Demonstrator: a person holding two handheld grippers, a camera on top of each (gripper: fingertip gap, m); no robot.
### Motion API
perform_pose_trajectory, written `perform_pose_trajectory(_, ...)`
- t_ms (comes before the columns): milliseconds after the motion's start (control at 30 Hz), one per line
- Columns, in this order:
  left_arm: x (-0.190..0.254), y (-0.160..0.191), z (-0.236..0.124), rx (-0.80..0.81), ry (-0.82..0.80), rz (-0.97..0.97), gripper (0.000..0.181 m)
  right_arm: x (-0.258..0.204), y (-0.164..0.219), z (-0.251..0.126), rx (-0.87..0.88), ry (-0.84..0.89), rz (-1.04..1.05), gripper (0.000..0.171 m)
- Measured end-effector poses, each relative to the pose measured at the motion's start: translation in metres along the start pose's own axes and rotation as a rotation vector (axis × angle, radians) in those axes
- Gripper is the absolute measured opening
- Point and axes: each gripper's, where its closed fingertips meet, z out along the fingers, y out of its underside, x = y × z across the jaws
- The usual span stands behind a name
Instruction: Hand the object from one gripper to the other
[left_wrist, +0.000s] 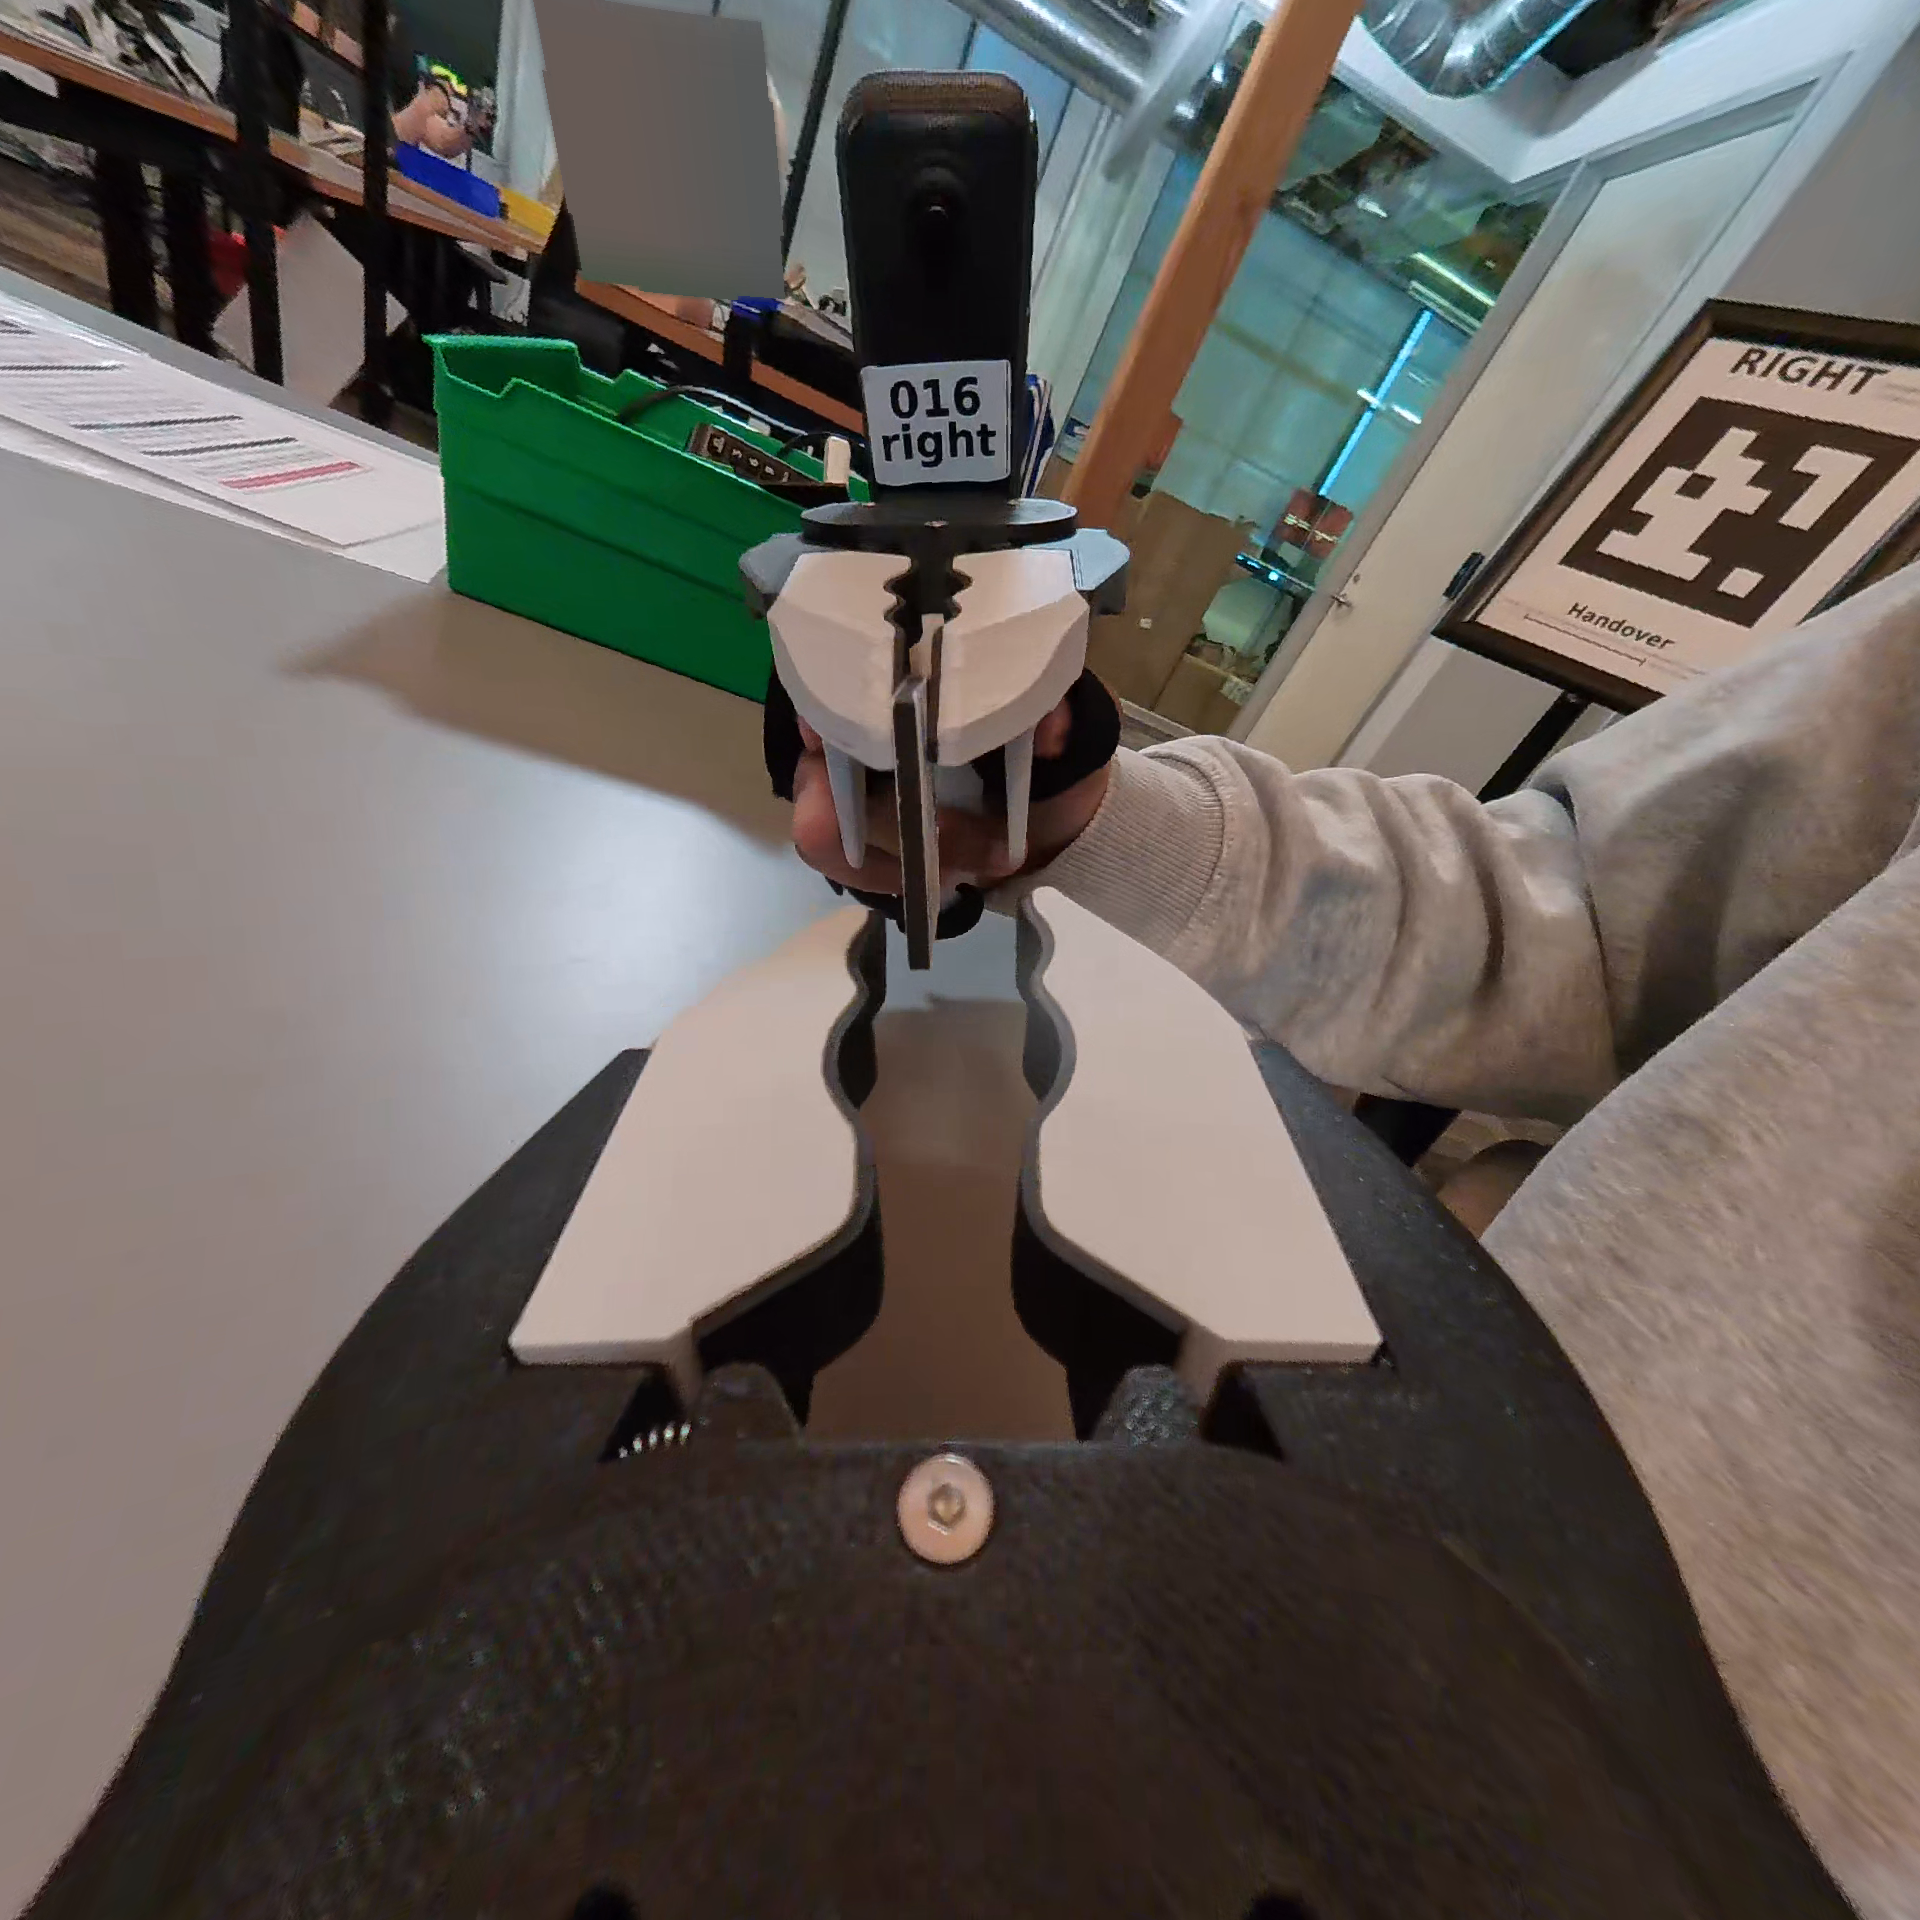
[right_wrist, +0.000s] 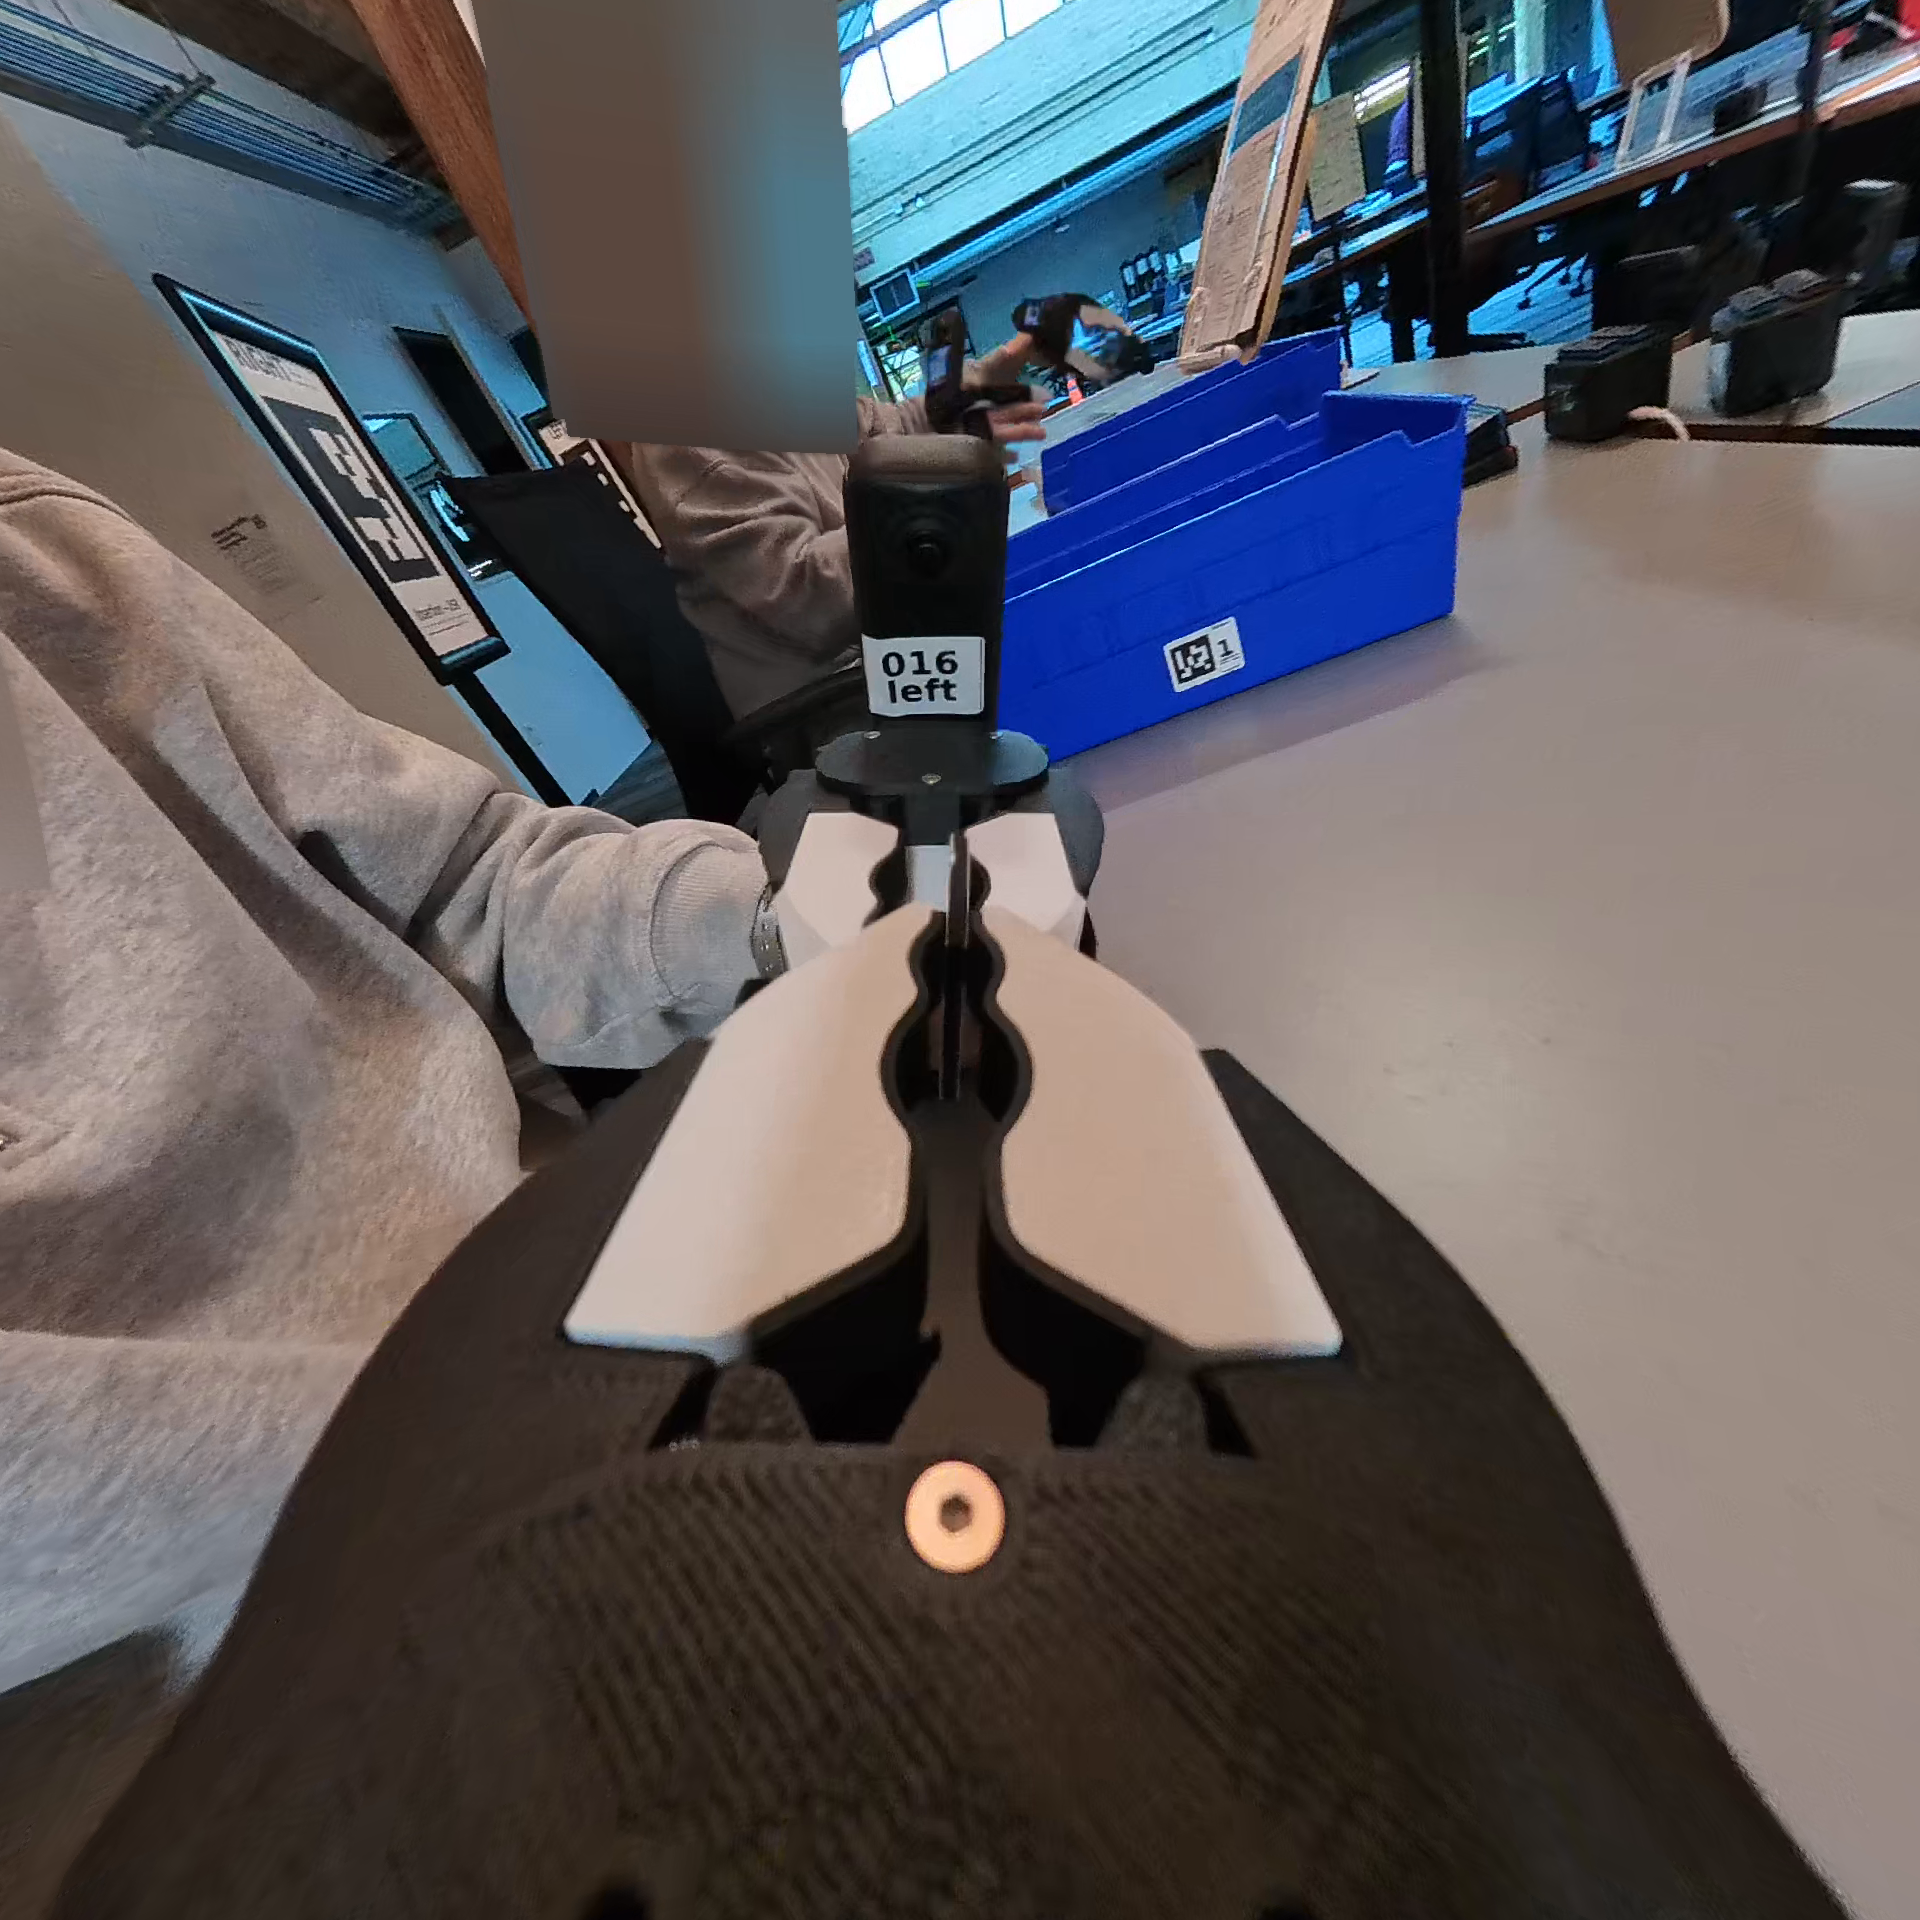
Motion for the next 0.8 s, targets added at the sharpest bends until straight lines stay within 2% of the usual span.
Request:
perform_pose_trajectory(167, 0.002, -0.002, 0.000, 0.012, -0.011, 0.038, 0.017, -0.001, 0.008, 0.006, -0.048, 0.004, -0.013, 0.004)
perform_pose_trajectory(267, -0.002, -0.003, -0.002, 0.015, -0.040, 0.053, 0.003, -0.004, 0.007, 0.008, -0.046, -0.008, -0.015, 0.004)
perform_pose_trajectory(400, -0.005, -0.004, -0.004, 0.020, -0.061, 0.057, 0.002, 0.000, 0.005, 0.009, -0.019, 0.031, -0.051, 0.005)
perform_pose_trajectory(433, -0.006, -0.005, -0.004, 0.026, -0.065, 0.061, 0.002, 0.003, 0.004, 0.009, -0.001, 0.048, -0.066, 0.008)
perform_pose_trajectory(567, -0.013, -0.015, -0.011, 0.086, -0.093, 0.020, 0.002, 0.020, -0.014, -0.001, 0.136, 0.177, -0.109, 0.044)
perform_pose_trajectory(667, -0.021, -0.023, -0.020, 0.150, -0.095, -0.062, 0.002, 0.028, -0.031, -0.015, 0.229, 0.327, -0.258, 0.067)
perform_pose_trajectory(800, -0.025, -0.026, -0.028, 0.166, -0.053, -0.164, 0.002, 0.022, -0.031, -0.010, 0.146, 0.461, -0.612, 0.075)
